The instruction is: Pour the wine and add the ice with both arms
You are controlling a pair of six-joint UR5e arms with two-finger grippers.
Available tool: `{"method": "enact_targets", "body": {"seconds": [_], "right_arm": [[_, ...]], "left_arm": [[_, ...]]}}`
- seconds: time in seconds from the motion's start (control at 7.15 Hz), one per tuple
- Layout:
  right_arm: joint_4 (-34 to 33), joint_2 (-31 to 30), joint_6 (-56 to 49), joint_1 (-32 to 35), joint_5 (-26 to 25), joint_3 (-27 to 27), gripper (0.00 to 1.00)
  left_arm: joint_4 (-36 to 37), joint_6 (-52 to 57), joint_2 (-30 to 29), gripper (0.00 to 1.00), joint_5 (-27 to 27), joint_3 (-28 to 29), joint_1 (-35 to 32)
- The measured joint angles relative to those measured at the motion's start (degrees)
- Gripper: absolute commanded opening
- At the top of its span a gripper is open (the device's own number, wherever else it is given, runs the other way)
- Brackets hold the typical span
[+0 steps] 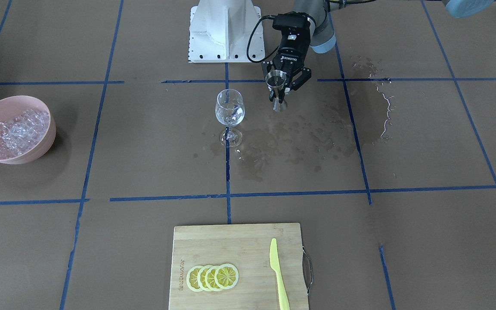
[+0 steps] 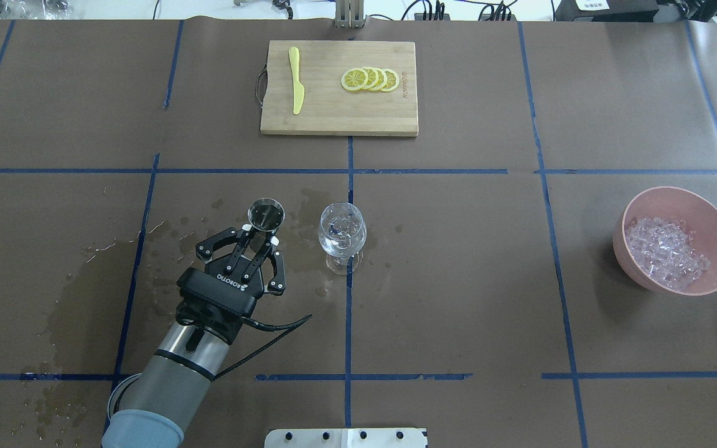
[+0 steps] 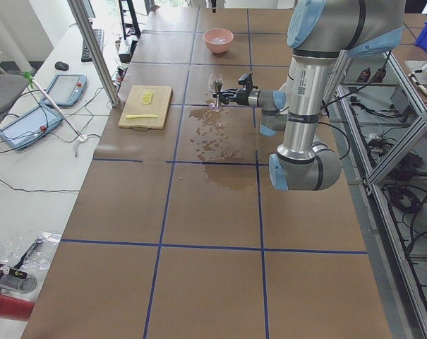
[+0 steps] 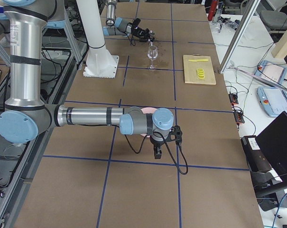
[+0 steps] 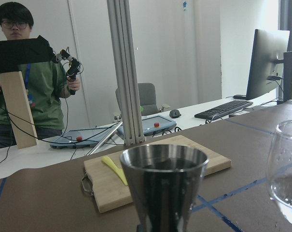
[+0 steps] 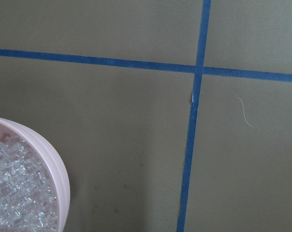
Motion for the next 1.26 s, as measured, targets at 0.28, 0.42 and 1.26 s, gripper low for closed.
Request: {"method": "enact_targets", "body": {"seconds": [0.28, 0.42, 1.26], "right_arm": [[0.0, 0.0, 0.0, 0.0, 0.0, 0.0, 1.0], [0.0, 0.0, 0.1, 0.0, 0.0, -0.1, 1.0], [0.0, 0.0, 0.1, -0.1, 0.1, -0.4, 1.0]], "left_arm": [[4.6, 6.5, -1.0, 0.0, 0.1, -1.7, -0.1], [6.5, 8.5, -1.6, 0.0, 0.2, -1.9, -0.2], [20.4, 26.0, -5.9, 0.0, 0.3, -2.0, -2.2]]}}
